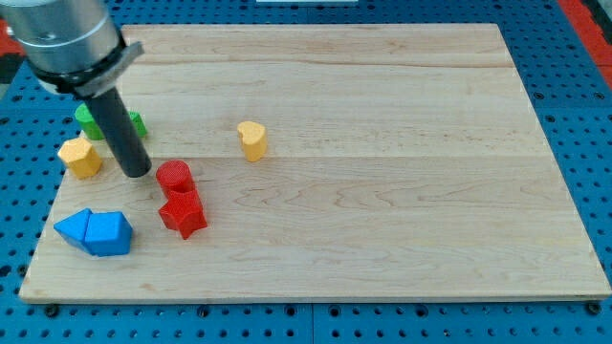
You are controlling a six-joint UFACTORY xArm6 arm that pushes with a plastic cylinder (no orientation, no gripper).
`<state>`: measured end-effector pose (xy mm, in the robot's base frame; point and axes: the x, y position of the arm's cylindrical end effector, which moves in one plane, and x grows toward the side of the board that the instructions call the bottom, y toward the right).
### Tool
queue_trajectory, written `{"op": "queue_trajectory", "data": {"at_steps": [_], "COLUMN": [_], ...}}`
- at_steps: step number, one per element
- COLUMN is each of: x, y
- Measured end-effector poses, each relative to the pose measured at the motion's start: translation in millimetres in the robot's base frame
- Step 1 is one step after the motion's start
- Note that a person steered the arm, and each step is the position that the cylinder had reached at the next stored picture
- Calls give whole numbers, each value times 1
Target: Slightly push the blue cube towards the top
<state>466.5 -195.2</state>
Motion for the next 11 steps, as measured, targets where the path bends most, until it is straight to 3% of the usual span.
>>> {"op": "queue_trajectory", "data": {"at_steps": [2, 4, 5, 7, 9, 11], "x": [47, 50, 49, 150, 150, 129], "y": [-18, -48, -106, -84, 3, -9]}}
